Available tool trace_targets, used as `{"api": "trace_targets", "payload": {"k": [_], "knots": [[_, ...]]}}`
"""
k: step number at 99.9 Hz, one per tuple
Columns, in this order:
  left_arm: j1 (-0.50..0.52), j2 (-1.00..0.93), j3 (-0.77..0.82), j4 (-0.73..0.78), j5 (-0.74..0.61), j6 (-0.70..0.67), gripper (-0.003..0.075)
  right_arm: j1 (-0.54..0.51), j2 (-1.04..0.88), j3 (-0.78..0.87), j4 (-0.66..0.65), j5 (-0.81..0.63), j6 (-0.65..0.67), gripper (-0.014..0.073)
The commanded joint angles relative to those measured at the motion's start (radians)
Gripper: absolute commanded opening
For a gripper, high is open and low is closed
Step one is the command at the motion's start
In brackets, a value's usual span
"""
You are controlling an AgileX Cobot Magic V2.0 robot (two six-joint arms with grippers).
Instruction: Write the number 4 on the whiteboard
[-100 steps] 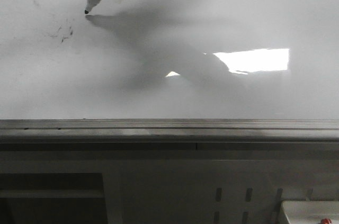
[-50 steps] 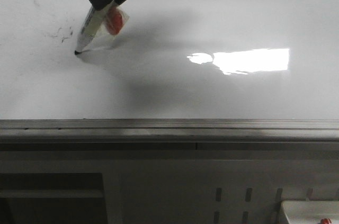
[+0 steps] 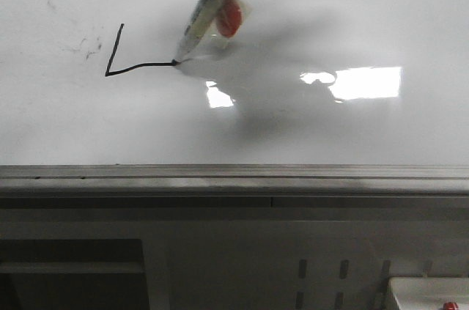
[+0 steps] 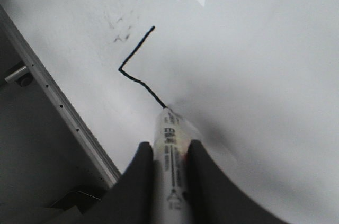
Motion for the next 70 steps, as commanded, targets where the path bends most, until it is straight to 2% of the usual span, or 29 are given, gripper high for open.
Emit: {"api": "trace_targets", "payload": {"k": [1,17,39,70], "knots": [[0.004,-0.004,-0.028,-0.020,-0.070,-0.012,0.0461,-0.029,-0.033,-0.002,-0.052,-0.029,0.004,-0.0043],[0.004,-0.004,-0.028,-0.020,-0.080,-0.012,0.0461,-0.014,-0.041,-0.012,-0.052,-0.042,0.004,-0.0043],[0.004,-0.004,-0.028,-0.018,-0.084,-0.012,0.0461,0.078,-0.042,-0.127,-0.044,-0.030,0.004,-0.0043],[0.004,-0.004,-0.028,-0.013,-0.084,-0.012,0.0461,0.064,0.011,-0.189,-0.092,-0.066,0.004,-0.0043]]}}
